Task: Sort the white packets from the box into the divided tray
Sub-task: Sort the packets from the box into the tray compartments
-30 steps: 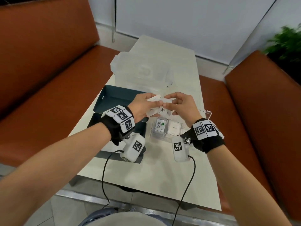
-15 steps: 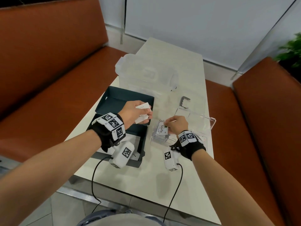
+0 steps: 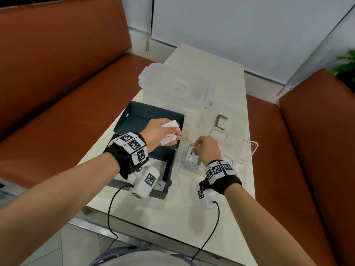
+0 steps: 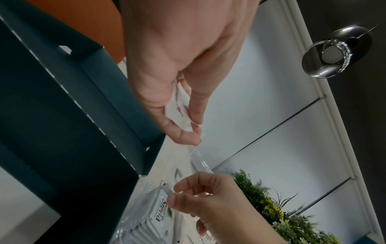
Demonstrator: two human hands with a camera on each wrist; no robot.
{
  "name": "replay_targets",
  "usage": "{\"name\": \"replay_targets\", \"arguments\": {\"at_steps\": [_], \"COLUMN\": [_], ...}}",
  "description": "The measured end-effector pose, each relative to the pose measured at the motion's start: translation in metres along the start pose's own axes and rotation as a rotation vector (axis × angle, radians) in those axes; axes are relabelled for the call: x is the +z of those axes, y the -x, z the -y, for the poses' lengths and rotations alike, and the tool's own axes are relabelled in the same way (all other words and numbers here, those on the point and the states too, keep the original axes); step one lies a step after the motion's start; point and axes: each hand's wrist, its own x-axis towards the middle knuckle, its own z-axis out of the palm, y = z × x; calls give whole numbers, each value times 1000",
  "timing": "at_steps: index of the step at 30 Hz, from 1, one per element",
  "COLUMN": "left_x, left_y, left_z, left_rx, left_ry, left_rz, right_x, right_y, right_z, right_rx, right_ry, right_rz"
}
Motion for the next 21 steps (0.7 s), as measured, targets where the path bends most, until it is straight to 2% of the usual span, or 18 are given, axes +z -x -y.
{"name": "replay_targets", "arguments": {"at_steps": [4, 9, 13, 15, 19, 21], "left_x": [6, 11, 14, 16, 20, 24], "left_y": [-3, 0, 1, 2, 0, 0], "left_z": [-3, -6, -7, -6, -3, -2], "left_rx": [-70, -133, -140, -127, -98, -84], "left_ry": [86, 233, 193, 154, 99, 73], "left_rz": [20, 124, 169, 194, 189, 177], "right_x": [2, 7, 3, -2, -24, -38], "right_y": [6, 10, 10, 8, 8, 10], "right_z": [1, 2, 0, -2, 3, 7], "right_rx": [-57, -67, -98, -115, -151, -129], "right_ry": [142, 155, 148, 75, -196, -334], "right_rz": [114, 88, 94, 41, -174, -203]}}
